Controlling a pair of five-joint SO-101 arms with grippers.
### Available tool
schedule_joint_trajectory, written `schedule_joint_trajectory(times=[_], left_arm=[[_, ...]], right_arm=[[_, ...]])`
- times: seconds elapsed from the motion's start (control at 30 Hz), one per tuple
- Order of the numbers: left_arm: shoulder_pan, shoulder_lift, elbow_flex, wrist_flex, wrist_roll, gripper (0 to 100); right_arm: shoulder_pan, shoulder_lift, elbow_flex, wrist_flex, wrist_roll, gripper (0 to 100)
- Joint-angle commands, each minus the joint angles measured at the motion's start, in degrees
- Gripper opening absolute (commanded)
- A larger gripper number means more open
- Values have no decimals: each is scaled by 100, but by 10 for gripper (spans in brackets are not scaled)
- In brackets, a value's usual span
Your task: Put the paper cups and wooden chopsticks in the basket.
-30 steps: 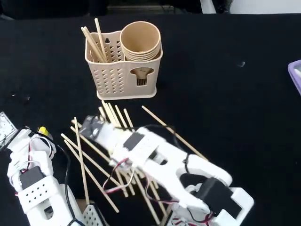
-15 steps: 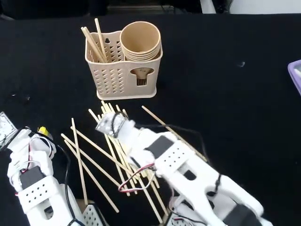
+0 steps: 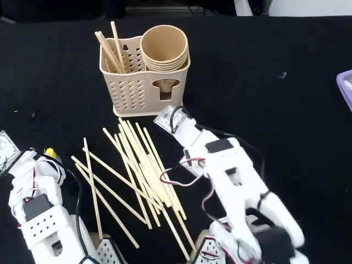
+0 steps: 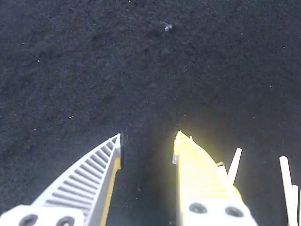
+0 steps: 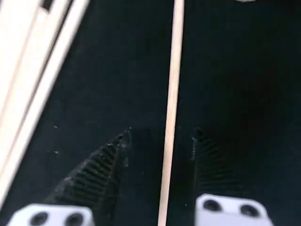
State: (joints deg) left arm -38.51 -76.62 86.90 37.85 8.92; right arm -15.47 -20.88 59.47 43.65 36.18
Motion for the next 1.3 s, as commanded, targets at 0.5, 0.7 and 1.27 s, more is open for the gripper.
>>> schedule_joint_trajectory(times=[0.5, 0.7, 1.27], left_arm=[[180, -70, -330, -105, 0, 188], [180, -70, -330, -105, 0, 188], [180, -70, -330, -97, 0, 188]], right_arm=[[193, 198, -312, 176, -62, 10], [-527, -954, -356, 905, -1116, 10], [-1934, -145, -57, -352, -2154, 172]])
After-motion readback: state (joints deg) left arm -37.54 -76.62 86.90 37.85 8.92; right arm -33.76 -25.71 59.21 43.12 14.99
